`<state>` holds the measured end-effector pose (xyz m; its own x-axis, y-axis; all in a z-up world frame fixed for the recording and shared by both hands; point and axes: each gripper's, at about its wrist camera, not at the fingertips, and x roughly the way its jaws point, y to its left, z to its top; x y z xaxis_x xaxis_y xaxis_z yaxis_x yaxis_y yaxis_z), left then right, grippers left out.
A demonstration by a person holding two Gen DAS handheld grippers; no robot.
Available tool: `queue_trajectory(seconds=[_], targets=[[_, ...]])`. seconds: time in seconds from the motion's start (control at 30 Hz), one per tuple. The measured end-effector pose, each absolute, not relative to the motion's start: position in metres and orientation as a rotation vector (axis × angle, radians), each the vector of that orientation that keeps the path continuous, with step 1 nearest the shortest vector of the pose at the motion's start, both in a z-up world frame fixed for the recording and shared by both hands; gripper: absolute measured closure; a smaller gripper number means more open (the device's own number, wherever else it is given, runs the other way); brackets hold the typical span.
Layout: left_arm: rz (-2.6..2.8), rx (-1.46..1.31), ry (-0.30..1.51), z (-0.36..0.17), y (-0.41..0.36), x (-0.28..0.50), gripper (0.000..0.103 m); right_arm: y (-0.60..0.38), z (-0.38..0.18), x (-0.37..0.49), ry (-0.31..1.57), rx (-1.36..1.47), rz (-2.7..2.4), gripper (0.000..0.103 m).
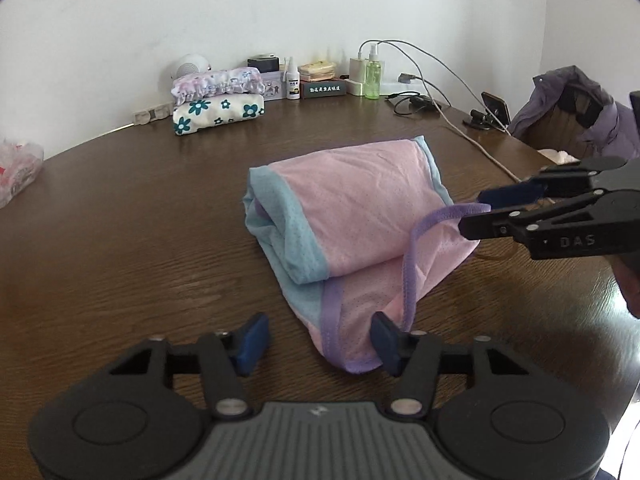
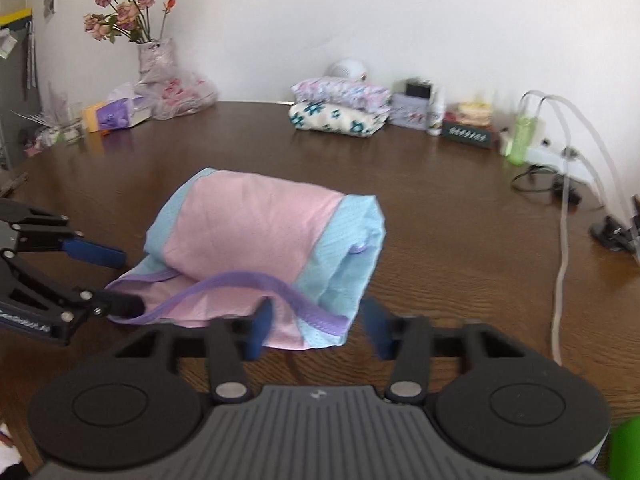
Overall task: Fold clothes
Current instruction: 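Lift the pink garment with both grippers and shake it open in the air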
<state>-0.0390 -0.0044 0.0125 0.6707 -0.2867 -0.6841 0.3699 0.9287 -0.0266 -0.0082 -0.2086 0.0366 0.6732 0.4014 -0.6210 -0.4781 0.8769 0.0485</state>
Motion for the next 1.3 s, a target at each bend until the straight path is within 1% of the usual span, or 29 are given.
queue_trajectory(seconds=[0.03, 0.07, 0.13, 0.17, 0.23, 0.3, 0.37, 0.47, 0.53, 0.6, 0.67, 0.77, 0.87, 0.97, 1.07, 1.17, 1.27, 1.3], targets=[[-0.376, 0.076, 0.746, 0.015, 0.000, -0.037, 0.099, -0.209, 0.035, -0.005, 0.692, -0.098, 0.497, 0.100], [-0.383, 0.026, 0.741, 0.018, 0.005, -0.036, 0.101, -0.209, 0.034, -0.003, 0.712, -0.076, 0.498, 0.100], [-0.398, -0.066, 0.722, 0.029, 0.015, -0.033, 0.101, -0.208, 0.046, -0.014, 0.653, -0.099, 0.492, 0.100], [-0.411, -0.109, 0.695, 0.042, 0.022, -0.033, 0.101, -0.208, 0.061, -0.021, 0.608, -0.097, 0.489, 0.100], [-0.460, -0.188, 0.598, 0.086, 0.034, -0.035, 0.101, -0.209, 0.100, -0.038, 0.497, -0.108, 0.475, 0.100], [-0.515, -0.214, 0.451, 0.148, 0.042, -0.042, 0.101, -0.211, 0.151, -0.056, 0.346, -0.127, 0.452, 0.101], [-0.562, -0.239, 0.300, 0.210, 0.048, -0.055, 0.101, -0.215, 0.215, -0.081, 0.150, -0.143, 0.416, 0.101], [-0.627, -0.271, 0.129, 0.288, 0.052, -0.079, 0.101, -0.219, 0.290, -0.116, -0.075, -0.176, 0.358, 0.101], [-0.657, -0.289, 0.069, 0.323, 0.054, -0.089, 0.101, -0.220, 0.328, -0.134, -0.180, -0.204, 0.321, 0.101], [-0.683, -0.332, 0.060, 0.347, 0.058, -0.092, 0.101, -0.223, 0.350, -0.143, -0.217, -0.215, 0.307, 0.101], [-0.669, -0.318, 0.047, 0.362, 0.055, -0.090, 0.101, -0.223, 0.360, -0.137, -0.219, -0.237, 0.284, 0.101], [-0.641, -0.283, 0.075, 0.365, 0.046, -0.063, 0.101, -0.221, 0.359, -0.109, -0.180, -0.255, 0.266, 0.101], [-0.593, -0.258, 0.104, 0.355, 0.037, -0.017, 0.101, -0.215, 0.341, -0.058, -0.155, -0.261, 0.249, 0.101], [-0.544, -0.254, 0.198, 0.334, 0.025, 0.048, 0.101, -0.212, 0.328, -0.005, -0.145, -0.239, 0.228, 0.101], [-0.537, -0.255, 0.181, 0.340, 0.014, 0.089, 0.101, -0.210, 0.320, 0.046, -0.126, -0.210, 0.201, 0.101], [-0.552, -0.234, 0.077, 0.380, 0.010, 0.072, 0.101, -0.219, 0.348, 0.048, -0.205, -0.155, 0.179, 0.101], [-0.563, -0.159, -0.072, 0.411, 0.017, 0.022, 0.101, -0.208, 0.388, -0.007, -0.326, -0.241, 0.165, 0.101], [-0.567, -0.157, -0.093, 0.414, 0.023, 0.008, 0.101, -0.207, 0.390, -0.026, -0.342, -0.272, 0.174, 0.100]])
